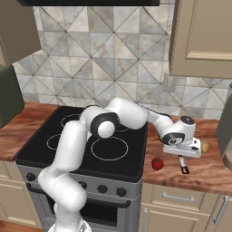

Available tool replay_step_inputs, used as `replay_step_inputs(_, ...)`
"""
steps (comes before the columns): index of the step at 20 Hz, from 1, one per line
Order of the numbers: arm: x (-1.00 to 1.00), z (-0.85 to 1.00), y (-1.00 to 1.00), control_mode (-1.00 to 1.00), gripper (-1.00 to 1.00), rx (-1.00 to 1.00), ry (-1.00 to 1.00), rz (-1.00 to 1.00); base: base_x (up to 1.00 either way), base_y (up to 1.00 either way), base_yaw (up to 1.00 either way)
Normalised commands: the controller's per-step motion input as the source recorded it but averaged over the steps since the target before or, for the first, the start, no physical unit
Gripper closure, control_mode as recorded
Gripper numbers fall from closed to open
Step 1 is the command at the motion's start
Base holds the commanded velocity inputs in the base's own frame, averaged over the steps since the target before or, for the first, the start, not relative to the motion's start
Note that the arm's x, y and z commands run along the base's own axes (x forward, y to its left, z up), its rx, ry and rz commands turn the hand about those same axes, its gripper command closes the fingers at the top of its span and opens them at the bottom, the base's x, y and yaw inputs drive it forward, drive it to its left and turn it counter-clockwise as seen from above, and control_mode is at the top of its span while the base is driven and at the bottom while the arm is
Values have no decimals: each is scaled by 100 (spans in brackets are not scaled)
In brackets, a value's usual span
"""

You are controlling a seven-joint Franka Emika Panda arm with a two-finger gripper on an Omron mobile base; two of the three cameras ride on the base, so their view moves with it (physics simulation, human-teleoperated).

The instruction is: Place the pan on the front left burner on the stove. Then place the tomato and the onion in the pan and turn on the front left burner.

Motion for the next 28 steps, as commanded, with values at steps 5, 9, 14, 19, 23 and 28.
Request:
replay_step_inputs(5, 2, -37, -1, -100, 100, -1, 3, 0, 0, 0, 0)
replay_step_inputs(9, 0, -32, 13, -100, 100, -6, 1, 0, 0, 0, 0)
replay_step_inputs(14, 0, -3, 23, -100, 100, -11, 0, 0, 0, 0, 0)
replay_step_inputs(19, -2, 8, 25, -100, 100, -13, -10, 0, 0, 0, 0)
replay_step_inputs(23, 0, 28, 17, -100, 100, -11, -15, 0, 0, 0, 0)
replay_step_inputs(28, 0, 41, 1, -100, 100, -8, -16, 0, 0, 0, 0)
